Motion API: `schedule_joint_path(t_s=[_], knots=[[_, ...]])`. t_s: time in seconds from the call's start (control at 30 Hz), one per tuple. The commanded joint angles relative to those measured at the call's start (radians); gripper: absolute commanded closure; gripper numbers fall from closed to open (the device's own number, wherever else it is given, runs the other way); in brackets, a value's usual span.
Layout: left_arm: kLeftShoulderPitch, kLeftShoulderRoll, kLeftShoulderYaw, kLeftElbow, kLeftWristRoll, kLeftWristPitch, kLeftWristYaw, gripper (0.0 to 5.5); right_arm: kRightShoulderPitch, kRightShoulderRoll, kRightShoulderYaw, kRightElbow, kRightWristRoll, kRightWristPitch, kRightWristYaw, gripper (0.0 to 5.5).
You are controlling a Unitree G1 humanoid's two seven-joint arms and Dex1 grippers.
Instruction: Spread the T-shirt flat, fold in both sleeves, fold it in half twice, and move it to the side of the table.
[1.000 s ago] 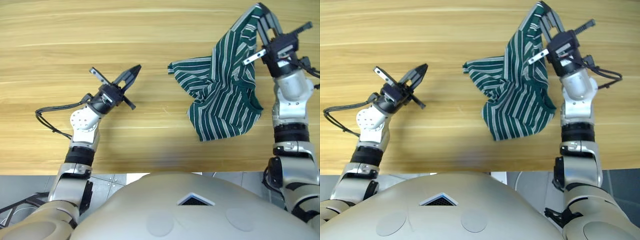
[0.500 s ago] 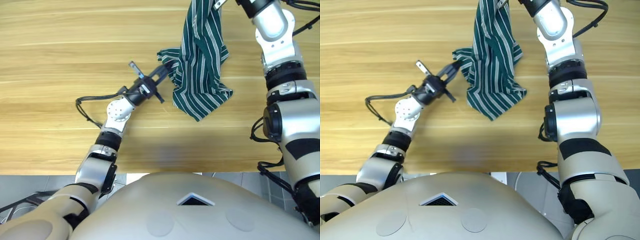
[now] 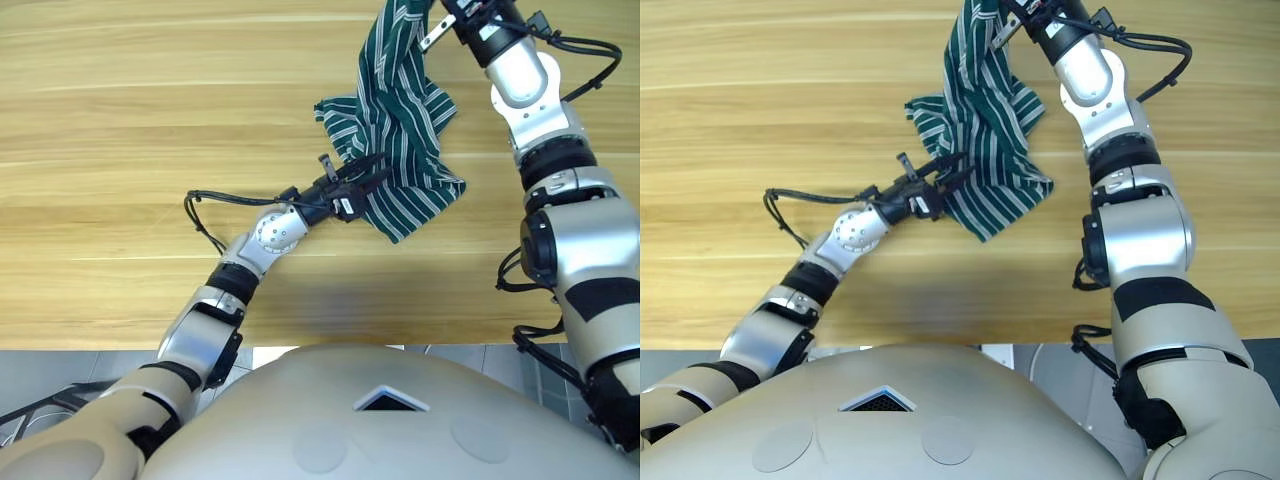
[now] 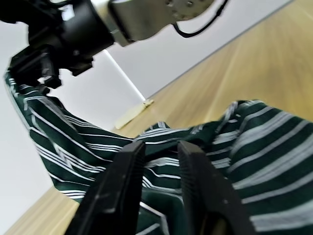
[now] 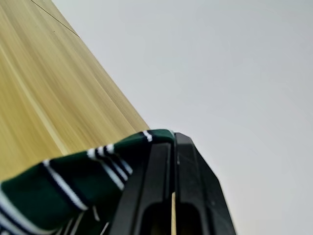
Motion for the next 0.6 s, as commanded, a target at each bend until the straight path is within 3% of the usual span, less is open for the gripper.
schedule_joint_path(t_s=[0.03,0.2,0.4,0.6], knots=[[0.057,0.045,-0.039,-0.126,-0.058,0.046,-0.106,3.58,-0.048,0.015,0.01,0.023,-0.013,0.017,-0.014,5.5],[0.07,0.078,-0.034,-0.252,-0.102,0.153,-0.175,2.75,-0.067,0.035,0.02,0.04,-0.021,0.031,-0.03,5.5],[-0.06,0.113,-0.064,-0.226,0.211,0.252,0.026,2.75,-0.085,0.057,0.025,0.049,-0.023,0.037,-0.037,5.5],[-0.182,0.036,-0.211,-0.063,0.389,0.272,0.146,2.75,-0.093,0.068,0.02,0.055,-0.024,0.042,-0.043,5.5]])
